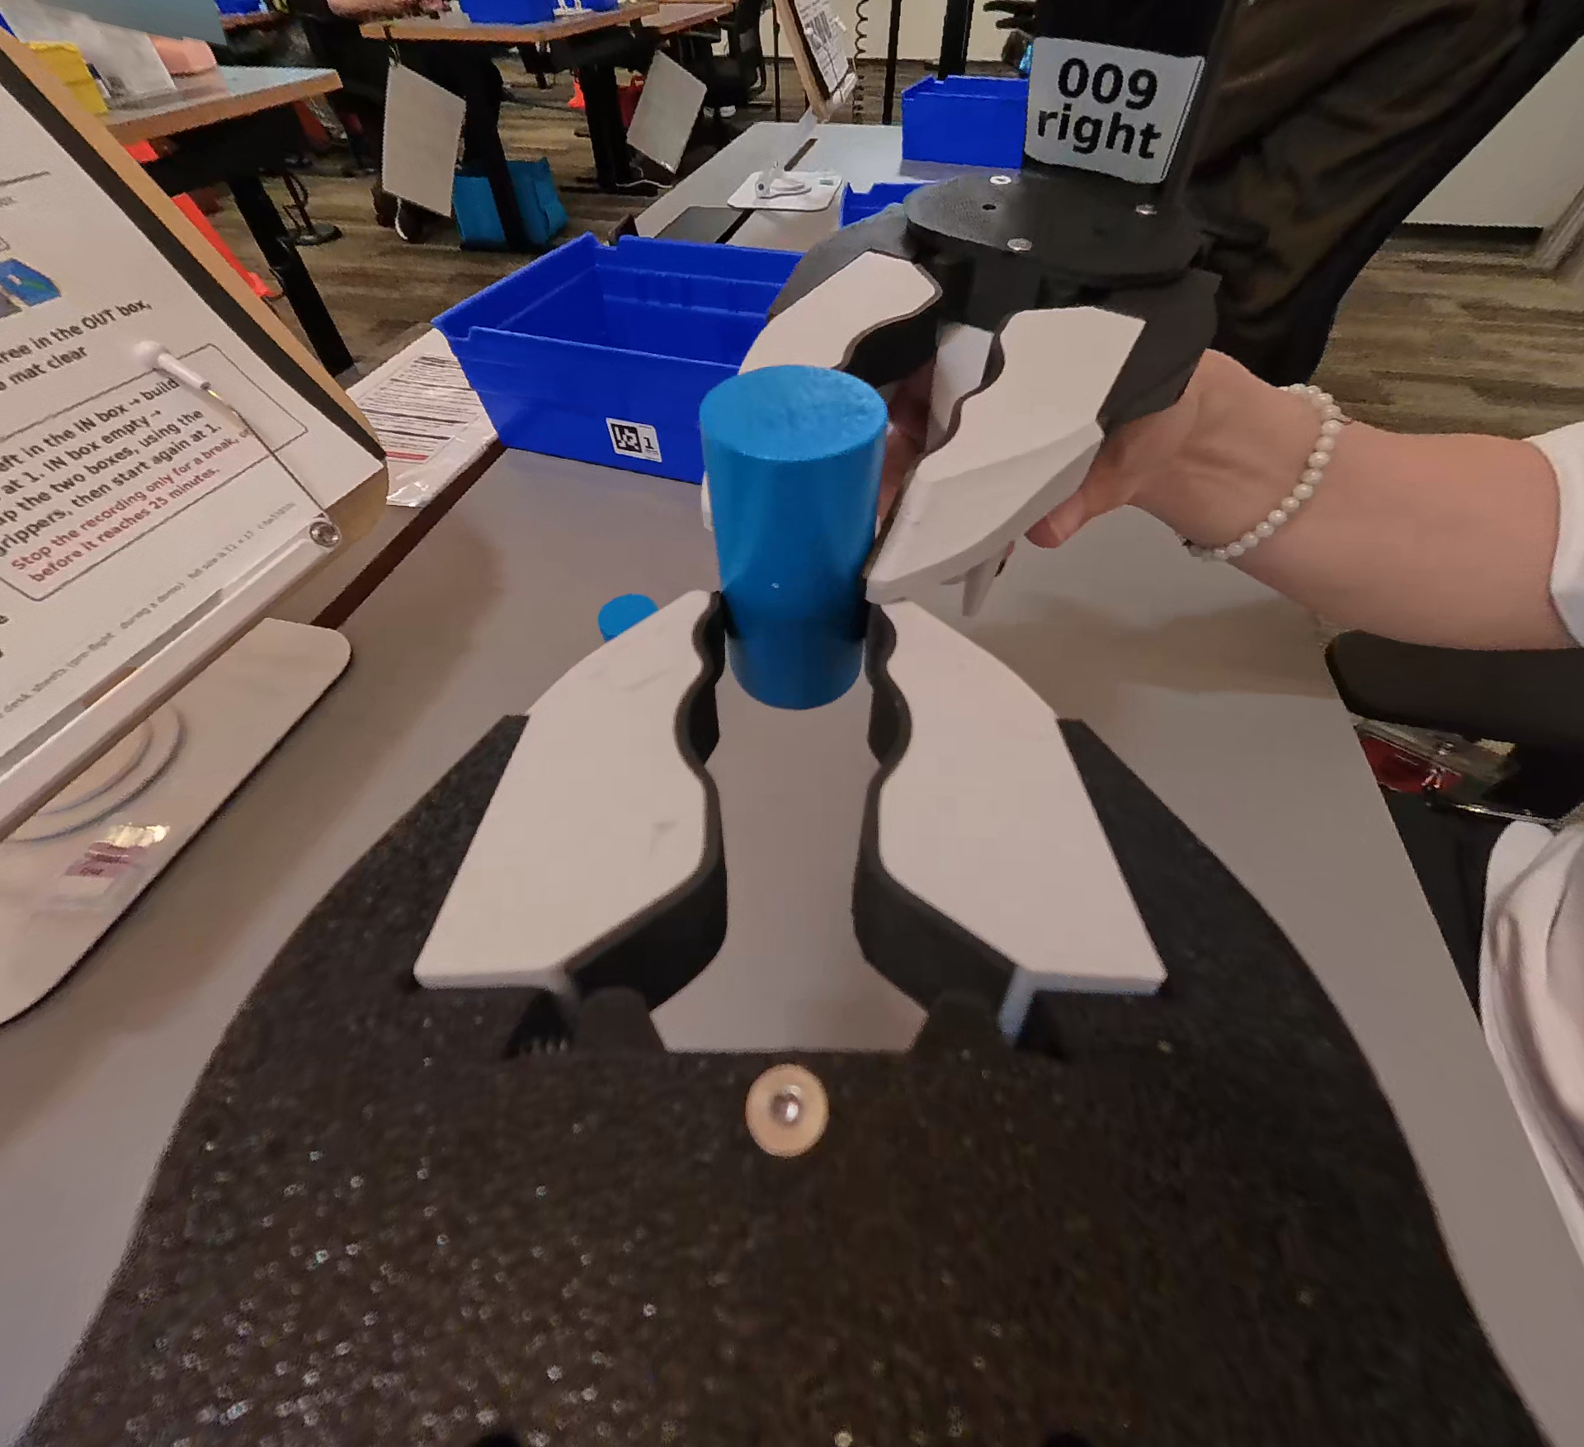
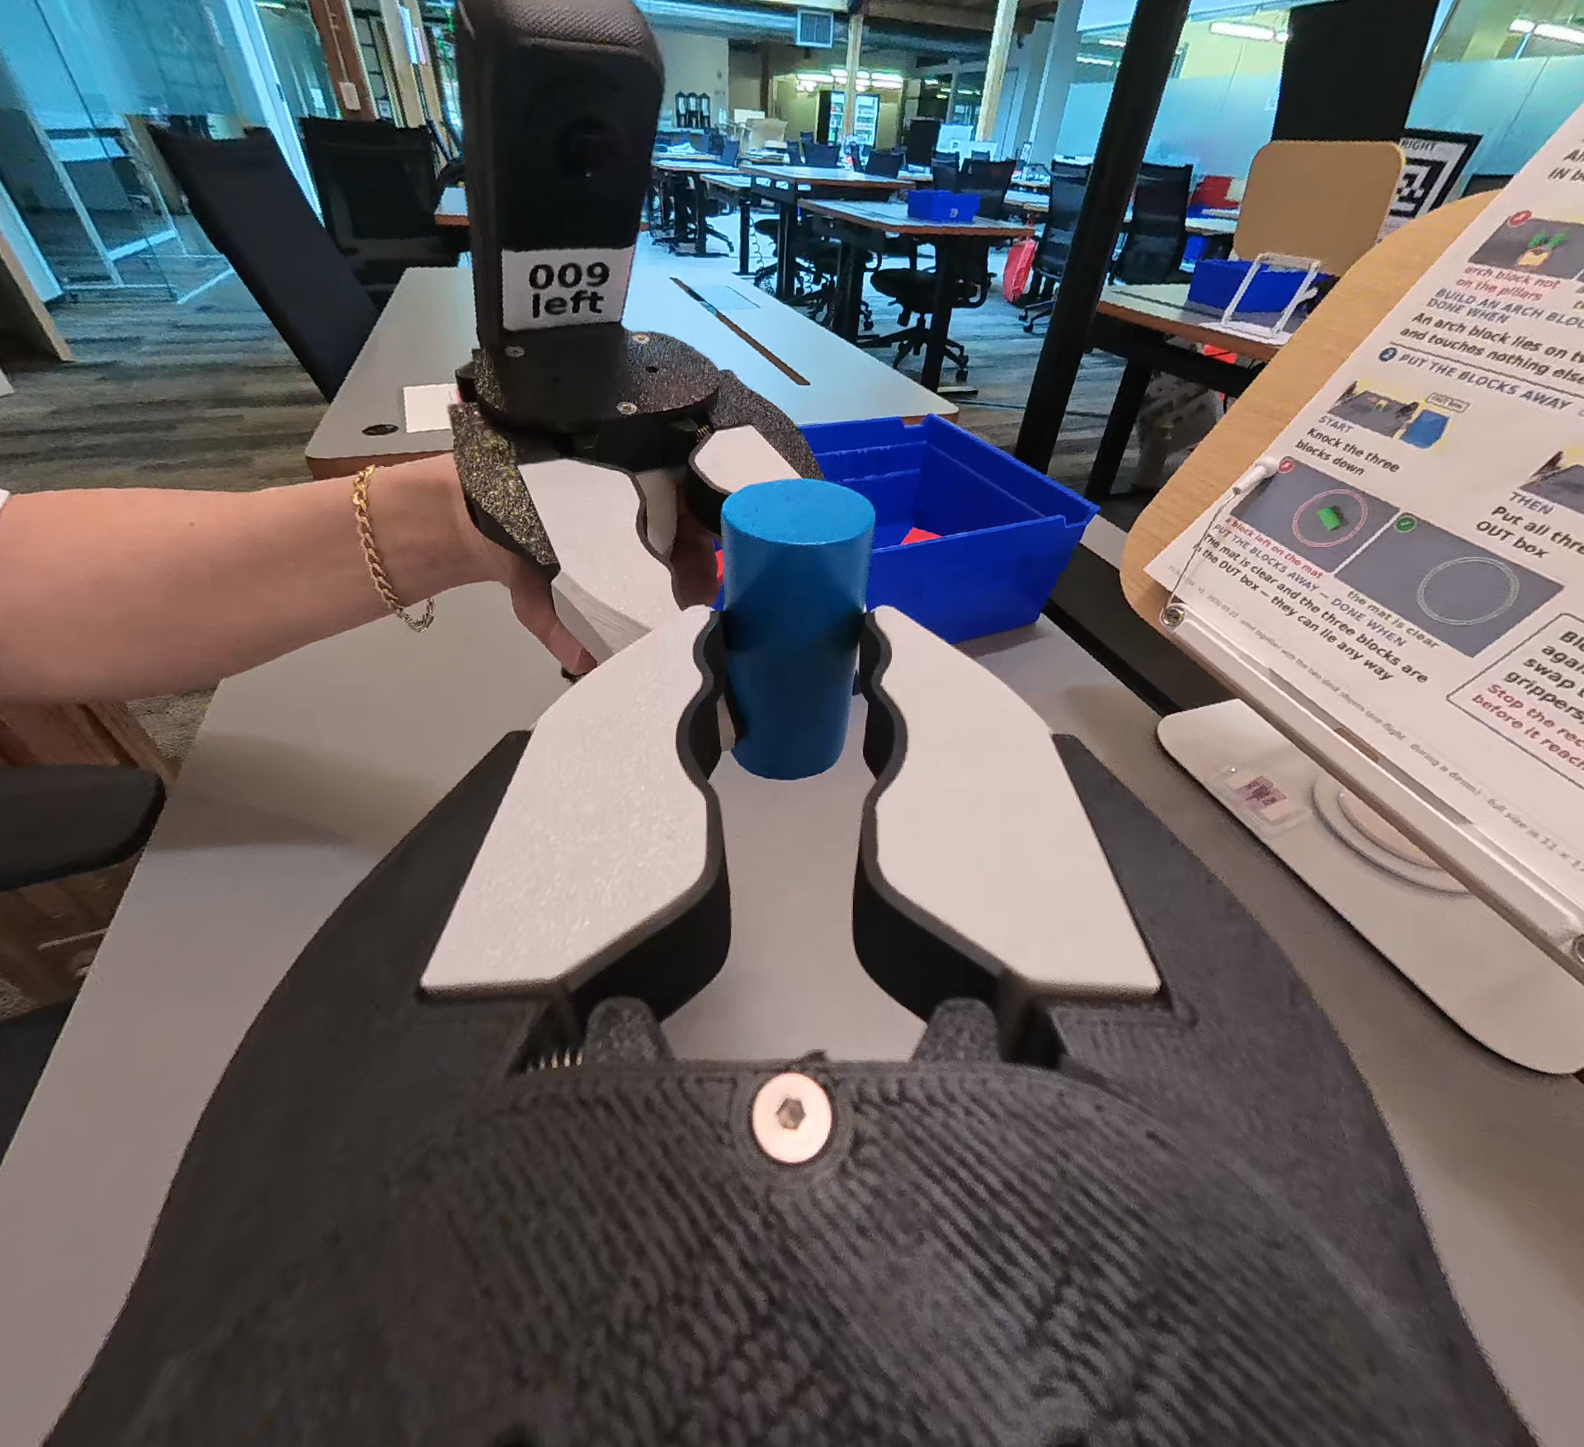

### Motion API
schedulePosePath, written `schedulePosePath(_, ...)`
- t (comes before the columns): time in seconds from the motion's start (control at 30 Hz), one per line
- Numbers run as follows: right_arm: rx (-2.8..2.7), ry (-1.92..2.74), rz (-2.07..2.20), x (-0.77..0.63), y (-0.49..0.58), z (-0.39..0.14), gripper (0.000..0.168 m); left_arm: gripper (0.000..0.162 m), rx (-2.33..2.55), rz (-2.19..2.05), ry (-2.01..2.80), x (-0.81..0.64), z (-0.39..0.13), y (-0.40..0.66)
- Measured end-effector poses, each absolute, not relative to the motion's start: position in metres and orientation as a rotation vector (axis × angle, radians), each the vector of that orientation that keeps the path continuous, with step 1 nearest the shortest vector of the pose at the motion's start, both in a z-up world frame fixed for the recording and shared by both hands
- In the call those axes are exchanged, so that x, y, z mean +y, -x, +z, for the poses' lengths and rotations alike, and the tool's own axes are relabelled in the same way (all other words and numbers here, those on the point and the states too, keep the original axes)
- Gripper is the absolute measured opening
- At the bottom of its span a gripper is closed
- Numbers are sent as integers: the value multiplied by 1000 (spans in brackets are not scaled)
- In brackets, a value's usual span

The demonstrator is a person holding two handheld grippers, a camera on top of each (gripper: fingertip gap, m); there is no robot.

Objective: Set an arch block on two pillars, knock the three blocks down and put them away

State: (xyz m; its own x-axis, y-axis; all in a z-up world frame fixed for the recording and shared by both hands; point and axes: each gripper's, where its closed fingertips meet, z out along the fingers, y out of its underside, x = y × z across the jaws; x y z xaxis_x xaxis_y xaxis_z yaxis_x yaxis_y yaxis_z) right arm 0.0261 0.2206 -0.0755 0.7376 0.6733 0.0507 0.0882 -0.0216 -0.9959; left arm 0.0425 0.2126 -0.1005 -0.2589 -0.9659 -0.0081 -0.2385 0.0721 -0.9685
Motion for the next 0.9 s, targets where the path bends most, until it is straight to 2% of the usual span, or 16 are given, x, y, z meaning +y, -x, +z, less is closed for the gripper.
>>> schedulePosePath(0.07, -643, 1548, 502, 220, -27, -74, 30, 36, 1619, -1219, 1190, 211, -100, -40)
schedulePosePath(0.13, -639, 1546, 485, 219, -31, -72, 30, 57, 1641, -1181, 1182, 213, -101, -36)
schedulePosePath(0.2, -631, 1554, 476, 219, -35, -72, 30, 65, 1616, -1181, 1191, 218, -93, -33)
schedulePosePath(0.37, -659, 1562, 484, 219, -31, -79, 30, 57, 1512, -1286, 1138, 221, -59, -33)
schedulePosePath(0.47, -668, 1562, 489, 218, -26, -81, 30, 53, 1568, -1255, 1123, 217, -62, -37)
schedulePosePath(0.67, -659, 1564, 486, 218, -30, -83, 30, 31, 1610, -1249, 1113, 210, -70, -43)
schedulePosePath(0.9, -667, 1590, 478, 218, -37, -94, 30, 31, 1634, -1244, 1139, 211, -81, -50)
